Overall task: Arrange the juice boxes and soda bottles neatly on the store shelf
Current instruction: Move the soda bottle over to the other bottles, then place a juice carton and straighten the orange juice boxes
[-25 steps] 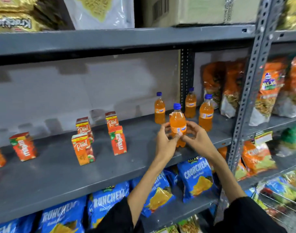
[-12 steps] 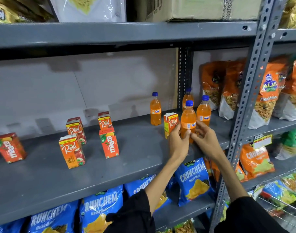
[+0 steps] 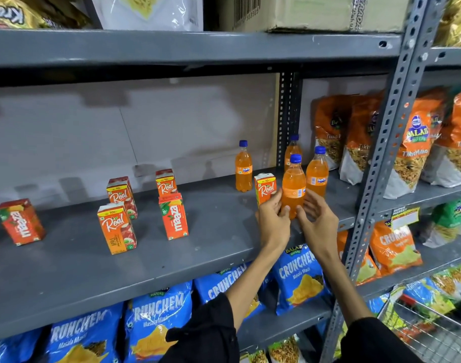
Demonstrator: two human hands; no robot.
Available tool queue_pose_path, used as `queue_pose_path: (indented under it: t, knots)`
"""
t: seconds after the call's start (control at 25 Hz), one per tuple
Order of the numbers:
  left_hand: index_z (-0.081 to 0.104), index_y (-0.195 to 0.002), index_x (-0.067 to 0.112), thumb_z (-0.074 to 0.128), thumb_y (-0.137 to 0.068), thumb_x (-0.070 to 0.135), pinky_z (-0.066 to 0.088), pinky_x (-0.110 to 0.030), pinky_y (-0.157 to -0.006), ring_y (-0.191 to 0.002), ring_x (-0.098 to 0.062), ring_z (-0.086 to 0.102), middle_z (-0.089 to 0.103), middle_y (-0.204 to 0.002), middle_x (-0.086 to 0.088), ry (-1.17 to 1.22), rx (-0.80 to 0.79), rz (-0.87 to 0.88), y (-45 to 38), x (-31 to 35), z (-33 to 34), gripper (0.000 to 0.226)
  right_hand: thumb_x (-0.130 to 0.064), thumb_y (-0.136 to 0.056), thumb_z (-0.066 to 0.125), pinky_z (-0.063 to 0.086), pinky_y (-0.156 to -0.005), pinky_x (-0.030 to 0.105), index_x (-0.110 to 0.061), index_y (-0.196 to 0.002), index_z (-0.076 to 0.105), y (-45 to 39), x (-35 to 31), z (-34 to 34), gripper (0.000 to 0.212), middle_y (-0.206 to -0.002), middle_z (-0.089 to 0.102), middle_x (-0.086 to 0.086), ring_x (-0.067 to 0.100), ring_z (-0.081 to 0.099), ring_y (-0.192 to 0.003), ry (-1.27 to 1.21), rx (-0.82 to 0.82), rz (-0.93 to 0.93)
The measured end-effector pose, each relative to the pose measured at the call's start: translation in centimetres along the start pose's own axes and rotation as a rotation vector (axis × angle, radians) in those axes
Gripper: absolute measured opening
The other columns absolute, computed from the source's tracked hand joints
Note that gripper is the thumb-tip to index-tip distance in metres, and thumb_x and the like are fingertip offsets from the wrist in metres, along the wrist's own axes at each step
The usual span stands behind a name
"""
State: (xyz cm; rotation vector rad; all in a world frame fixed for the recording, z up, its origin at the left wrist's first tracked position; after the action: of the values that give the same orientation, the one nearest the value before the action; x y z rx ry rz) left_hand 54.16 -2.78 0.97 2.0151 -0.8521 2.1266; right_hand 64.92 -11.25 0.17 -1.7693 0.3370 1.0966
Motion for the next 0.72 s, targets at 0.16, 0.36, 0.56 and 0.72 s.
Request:
queue_pose_path:
  t: [0.16, 0.36, 0.56, 0.72]
  knots:
    - [0.044, -0.150, 0.018, 0.054, -0.100, 0.002, 0.047, -0.036, -0.111, -0.135, -0.016, 0.055, 0.060, -0.144, -0.001, -0.072, -0.074, 0.010, 0.3, 0.1, 0.6, 0.054, -0.013, -0.088, 0.073, 0.059, -0.093, 0.030, -0.016, -0.133, 0.059, -0.2, 0.0, -0.3, 0.047, -0.122, 0.070, 0.004, 0.010, 0.070, -0.107, 0.023, 0.024, 0.003]
    - [0.037, -0.154, 0.024, 0.051, -0.102, 0.008, 0.044, -0.038, -0.113, -0.127, -0.003, 0.050, 0.058, -0.144, 0.001, -0.081, -0.154, 0.002, 0.4, -0.1, 1.3, 0.055, -0.015, -0.086, 0.076, 0.059, -0.091, 0.029, -0.017, -0.132, 0.061, 0.1, 0.3, -0.5, 0.049, -0.120, 0.071, 0.001, 0.007, 0.070, -0.104, 0.039, 0.097, 0.000]
    - [0.049, -0.146, 0.024, 0.054, -0.102, 0.014, 0.049, -0.040, -0.110, -0.125, -0.007, 0.058, 0.063, -0.133, 0.009, -0.047, -0.116, -0.020, 1.2, 0.4, 1.6, 0.046, -0.015, -0.086, 0.076, 0.060, -0.091, 0.033, -0.018, -0.133, 0.060, 0.5, 0.4, -0.8, 0.050, -0.122, 0.070, 0.002, 0.008, 0.070, -0.106, 0.050, 0.135, -0.007]
    - [0.058, -0.138, 0.018, 0.062, -0.099, 0.020, 0.054, -0.032, -0.104, -0.107, 0.010, 0.062, 0.068, -0.122, 0.017, -0.044, -0.031, -0.022, 3.3, 1.4, 0.7, 0.040, -0.015, -0.089, 0.072, 0.058, -0.087, 0.034, -0.014, -0.123, 0.063, 2.2, -1.3, -1.3, 0.036, -0.117, 0.066, 0.003, 0.015, 0.067, -0.102, 0.131, 0.256, -0.096]
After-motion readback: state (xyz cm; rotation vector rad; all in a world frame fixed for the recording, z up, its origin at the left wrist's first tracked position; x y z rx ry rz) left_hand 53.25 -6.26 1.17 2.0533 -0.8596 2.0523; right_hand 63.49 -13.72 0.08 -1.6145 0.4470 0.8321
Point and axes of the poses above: each hand's wrist, its own y-axis away from the middle knuckle, its own z-axis out of the palm, x = y × z, the point moved 7 cm from there along -y, towards the middle knuckle
